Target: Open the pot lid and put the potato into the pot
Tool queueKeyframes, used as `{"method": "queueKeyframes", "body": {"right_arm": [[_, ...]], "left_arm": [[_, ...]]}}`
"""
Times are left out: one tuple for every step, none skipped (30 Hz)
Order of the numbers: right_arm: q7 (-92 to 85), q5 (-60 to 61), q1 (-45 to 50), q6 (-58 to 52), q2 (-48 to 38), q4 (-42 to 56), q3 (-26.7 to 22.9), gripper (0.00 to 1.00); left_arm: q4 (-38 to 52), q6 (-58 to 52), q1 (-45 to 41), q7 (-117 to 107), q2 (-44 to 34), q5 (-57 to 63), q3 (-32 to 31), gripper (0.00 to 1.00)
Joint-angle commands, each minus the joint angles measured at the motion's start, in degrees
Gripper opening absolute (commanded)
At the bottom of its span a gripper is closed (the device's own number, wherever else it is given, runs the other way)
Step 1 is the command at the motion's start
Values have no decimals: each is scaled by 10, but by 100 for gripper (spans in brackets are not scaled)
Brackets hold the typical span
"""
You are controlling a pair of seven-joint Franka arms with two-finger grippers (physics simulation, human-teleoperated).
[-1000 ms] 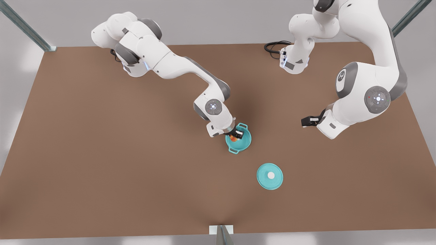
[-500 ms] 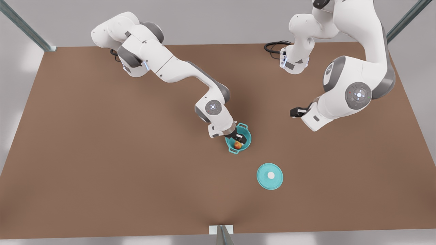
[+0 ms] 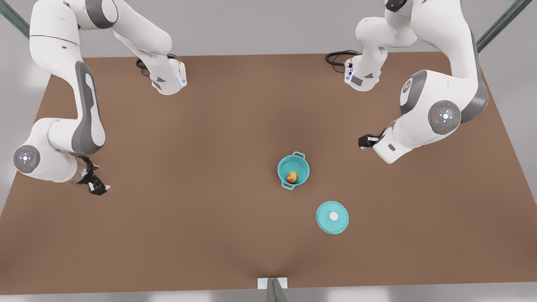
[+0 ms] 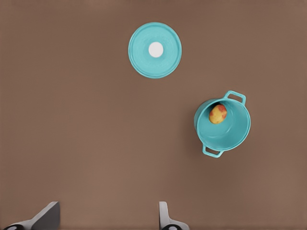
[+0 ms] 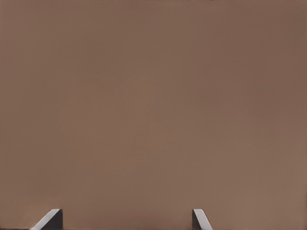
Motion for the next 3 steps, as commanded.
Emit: {"method": "queueKeyframes", "body": {"right_arm": [[-477, -7, 5, 24, -2, -6, 2, 100], [-477, -7, 5, 24, -1, -5, 2, 100], [-478, -7, 5, 24, 1, -5, 2, 100]], "left_arm": [[0, 2, -1, 3, -1, 0, 0, 100], [0, 2, -1, 3, -1, 0, 0, 100], [0, 2, 0, 2, -1, 0, 0, 100]]}}
